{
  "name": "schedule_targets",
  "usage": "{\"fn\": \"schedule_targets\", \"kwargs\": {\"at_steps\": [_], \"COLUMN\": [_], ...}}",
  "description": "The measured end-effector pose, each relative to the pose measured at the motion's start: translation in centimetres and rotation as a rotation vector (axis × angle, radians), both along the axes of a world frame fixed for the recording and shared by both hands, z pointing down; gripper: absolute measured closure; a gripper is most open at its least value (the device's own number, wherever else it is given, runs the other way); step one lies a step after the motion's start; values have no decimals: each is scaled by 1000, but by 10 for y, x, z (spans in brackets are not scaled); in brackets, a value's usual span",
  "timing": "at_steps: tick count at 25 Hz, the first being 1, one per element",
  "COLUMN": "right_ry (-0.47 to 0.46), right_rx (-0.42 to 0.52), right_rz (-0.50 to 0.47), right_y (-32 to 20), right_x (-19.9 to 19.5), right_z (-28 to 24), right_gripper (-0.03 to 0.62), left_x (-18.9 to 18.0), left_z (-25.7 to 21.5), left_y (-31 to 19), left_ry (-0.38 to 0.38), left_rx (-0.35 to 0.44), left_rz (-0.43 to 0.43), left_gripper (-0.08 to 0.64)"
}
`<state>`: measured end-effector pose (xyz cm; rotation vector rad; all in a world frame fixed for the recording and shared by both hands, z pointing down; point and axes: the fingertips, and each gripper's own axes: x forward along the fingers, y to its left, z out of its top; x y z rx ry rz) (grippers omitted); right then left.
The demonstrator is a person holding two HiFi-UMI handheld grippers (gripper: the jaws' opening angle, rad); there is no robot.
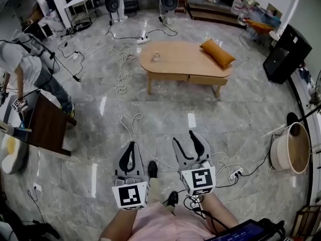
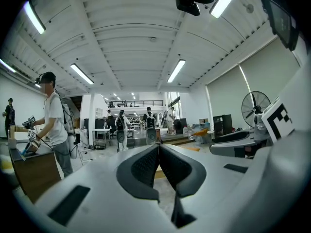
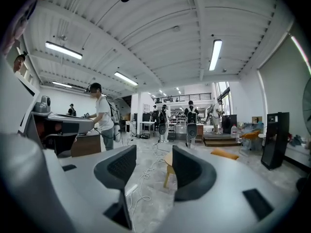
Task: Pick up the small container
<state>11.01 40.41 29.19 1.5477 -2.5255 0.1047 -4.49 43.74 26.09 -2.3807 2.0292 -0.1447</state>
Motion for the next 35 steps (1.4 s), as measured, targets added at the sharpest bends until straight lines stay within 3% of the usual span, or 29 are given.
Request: {"fn": "schedule_targets", "kwargs": {"at_steps": [7, 16, 26, 35], "right_ry": [15, 9, 4, -12], "right_rx": [-15, 72, 74, 32], "right_rz": [36, 104, 130, 104], "right_y": [-102, -201, -267, -353], "right_x": [-42, -68, -63, -37], "right_z": [5, -26, -24, 7], "right_gripper": [350, 359, 365, 370], "left_x": [-49, -81, -76, -45], "left_z": [-2, -22, -12, 17], "left_y": [-112, -219, -279, -357], "left_ry": [0, 2, -8, -40], "left_rx": [3, 53, 34, -25], "left_rz": [26, 75, 99, 85], "left_gripper": [546, 546, 546, 546]}}
